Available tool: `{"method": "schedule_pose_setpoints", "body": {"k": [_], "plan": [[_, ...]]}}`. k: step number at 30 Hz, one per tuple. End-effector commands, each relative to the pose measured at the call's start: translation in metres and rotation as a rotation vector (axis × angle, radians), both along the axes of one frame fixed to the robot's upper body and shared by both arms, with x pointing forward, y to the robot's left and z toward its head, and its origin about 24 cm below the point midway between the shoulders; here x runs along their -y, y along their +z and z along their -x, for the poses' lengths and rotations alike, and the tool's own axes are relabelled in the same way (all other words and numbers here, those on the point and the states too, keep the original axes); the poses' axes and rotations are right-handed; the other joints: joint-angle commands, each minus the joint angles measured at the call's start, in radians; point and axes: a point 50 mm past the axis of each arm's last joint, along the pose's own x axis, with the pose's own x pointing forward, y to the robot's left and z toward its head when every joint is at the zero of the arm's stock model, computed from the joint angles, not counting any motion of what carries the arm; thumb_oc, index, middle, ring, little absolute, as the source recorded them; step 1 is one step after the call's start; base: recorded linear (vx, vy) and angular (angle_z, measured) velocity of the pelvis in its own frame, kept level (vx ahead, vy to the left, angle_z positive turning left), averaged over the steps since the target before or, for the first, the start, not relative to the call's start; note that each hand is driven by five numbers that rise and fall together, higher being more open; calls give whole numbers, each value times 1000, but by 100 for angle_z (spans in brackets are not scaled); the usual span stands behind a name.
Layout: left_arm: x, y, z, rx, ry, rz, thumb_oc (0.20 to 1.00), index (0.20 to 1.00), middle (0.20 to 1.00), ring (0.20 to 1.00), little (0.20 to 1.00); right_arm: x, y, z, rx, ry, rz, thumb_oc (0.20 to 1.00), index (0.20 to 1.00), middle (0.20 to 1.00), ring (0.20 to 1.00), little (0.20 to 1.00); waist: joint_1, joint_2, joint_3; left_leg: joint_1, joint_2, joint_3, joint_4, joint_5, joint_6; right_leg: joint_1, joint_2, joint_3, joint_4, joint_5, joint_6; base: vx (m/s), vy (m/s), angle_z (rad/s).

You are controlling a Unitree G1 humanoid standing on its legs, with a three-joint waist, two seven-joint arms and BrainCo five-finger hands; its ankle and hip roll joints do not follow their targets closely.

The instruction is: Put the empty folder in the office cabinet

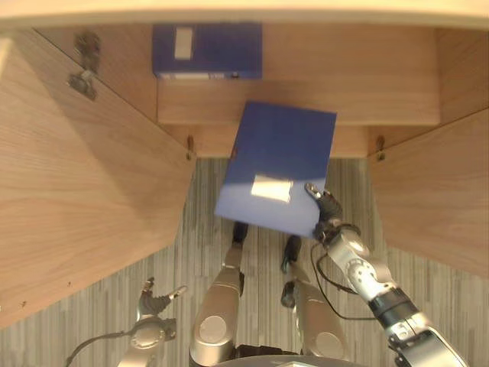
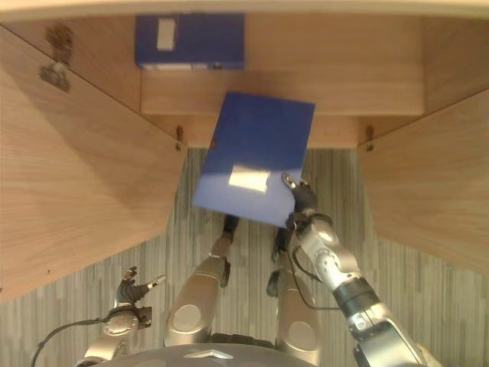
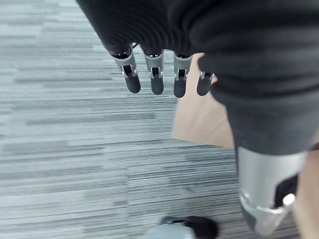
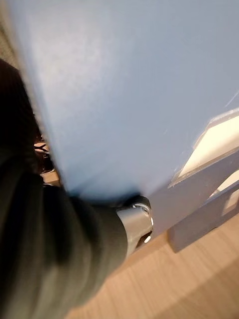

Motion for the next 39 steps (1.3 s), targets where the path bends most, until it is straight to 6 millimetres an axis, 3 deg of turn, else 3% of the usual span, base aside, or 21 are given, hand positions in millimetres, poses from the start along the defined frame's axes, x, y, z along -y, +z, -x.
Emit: {"method": "schedule_pose_setpoints", "body": {"k": [1,5,16,29,30,31,35,39], "plan": [[-15,-5,15,-53,5,-104,1000,1000,1000,1000,1000,3,21,1,109,-65,-121,200,200,200,200,200,13,-29,-56,-12,19,6,-11,-66,-12,-37,-67,17,61,-67,41,-99,22,-3],[-11,-13,19,-106,-21,-140,1000,1000,1000,1000,1000,-7,30,-11,115,-118,-235,200,200,200,200,200,20,-28,-19,-61,18,4,-11,-60,-13,-90,-64,22,59,-58,42,-78,13,-2],[-9,-3,-2,-38,-119,-274,1000,1000,1000,1000,1000,-15,28,-20,70,-233,-354,200,200,200,200,200,20,-35,15,-97,1,-18,-11,-68,-11,-100,-68,17,29,-47,48,-5,-9,3],[-6,3,-17,14,-169,-354,1000,1000,1000,1000,1000,-3,80,-40,236,-397,-387,200,200,200,200,200,18,-46,15,-87,-11,-35,-11,-84,-9,-68,-73,18,1,-46,50,4,-2,1],[-6,4,-17,15,-178,-359,1000,1000,1000,1000,1000,-1,93,-45,269,-407,-392,200,200,200,200,200,24,-47,15,-87,-11,-37,-11,-85,-10,-65,-73,18,-1,-46,50,0,0,0],[-6,4,-17,15,-178,-359,1000,1000,1000,1000,1000,-1,93,-45,269,-407,-392,200,200,200,200,200,24,-47,15,-87,-11,-37,-11,-85,-10,-65,-73,18,-1,-46,50,0,0,0],[-11,4,-18,13,-201,-378,1000,1000,1000,1000,1000,9,142,-61,391,-462,-405,200,200,200,200,200,50,-39,15,-93,-16,-44,-11,-87,-10,-63,-70,19,-11,-45,50,0,0,0],[-13,5,-18,13,-211,-394,1000,1000,1000,1000,1000,7,160,-63,438,-470,-439,200,200,200,200,200,62,-40,15,-98,-17,-46,-11,-89,-7,-67,-68,23,-18,-41,54,3,15,4]]}}
